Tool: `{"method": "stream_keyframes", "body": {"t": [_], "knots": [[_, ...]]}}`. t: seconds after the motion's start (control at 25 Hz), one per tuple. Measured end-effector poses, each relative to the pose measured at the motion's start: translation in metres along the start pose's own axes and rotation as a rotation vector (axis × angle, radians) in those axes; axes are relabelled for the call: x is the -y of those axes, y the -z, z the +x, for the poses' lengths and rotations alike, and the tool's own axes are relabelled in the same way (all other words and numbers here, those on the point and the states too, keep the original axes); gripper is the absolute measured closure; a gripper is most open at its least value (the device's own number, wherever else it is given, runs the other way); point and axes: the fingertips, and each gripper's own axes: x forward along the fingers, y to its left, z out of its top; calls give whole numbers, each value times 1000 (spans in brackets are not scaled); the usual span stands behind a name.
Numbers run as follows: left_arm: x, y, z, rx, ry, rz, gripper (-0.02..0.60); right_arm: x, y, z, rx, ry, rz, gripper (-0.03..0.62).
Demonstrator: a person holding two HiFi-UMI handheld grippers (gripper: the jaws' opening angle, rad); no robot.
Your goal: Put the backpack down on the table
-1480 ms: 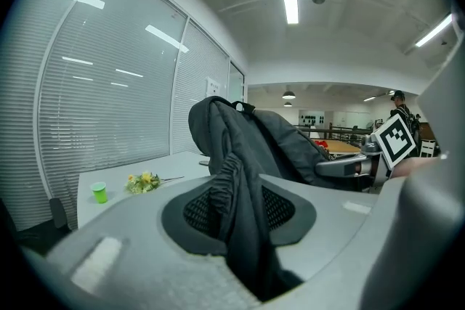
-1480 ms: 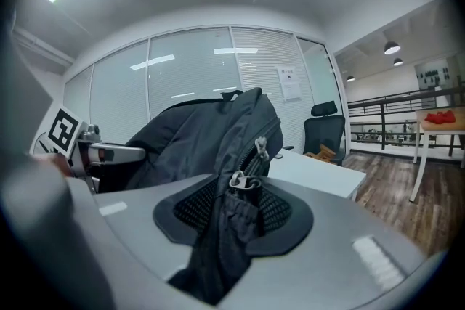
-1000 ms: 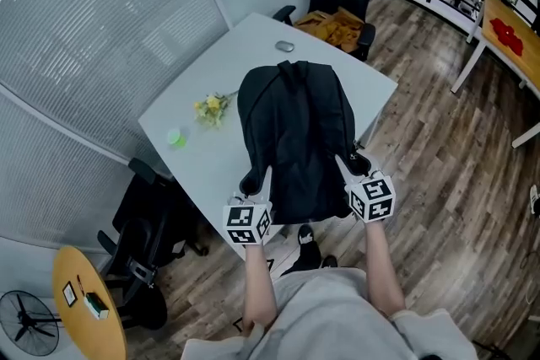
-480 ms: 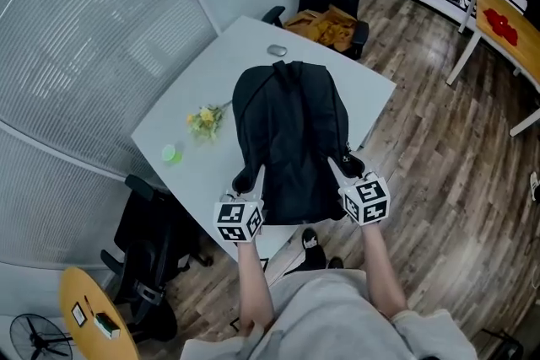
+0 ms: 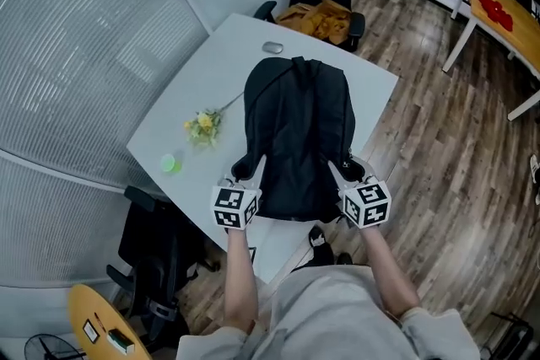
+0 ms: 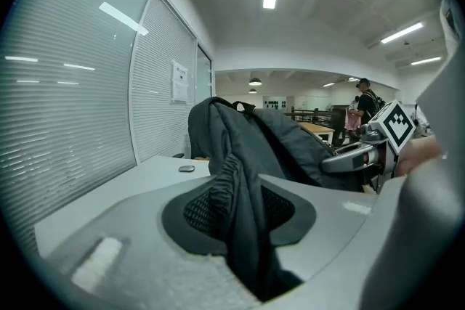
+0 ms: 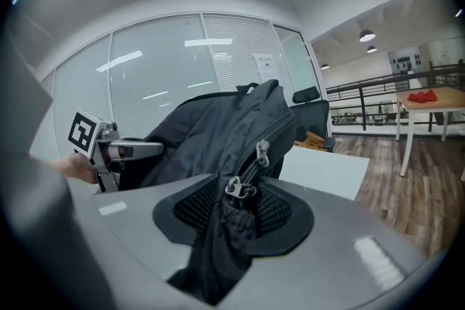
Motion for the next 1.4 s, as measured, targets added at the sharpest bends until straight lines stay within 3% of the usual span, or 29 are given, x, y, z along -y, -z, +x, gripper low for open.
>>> {"method": "stream_keyframes", "body": {"t": [0.48, 0.72, 1.16, 1.4], "knots": [[-43, 18, 36, -100, 142, 186, 477, -29, 37, 31, -34, 76, 125, 471], [-56, 17, 36, -114, 153, 231, 477, -46, 42, 42, -65, 66, 117, 477], [-81, 30, 34, -118, 67, 208, 479, -50, 42, 70, -89, 41, 80, 484], [-88, 54, 37, -136, 60, 115, 479, -46, 46, 82, -114, 37, 61, 487]]}}
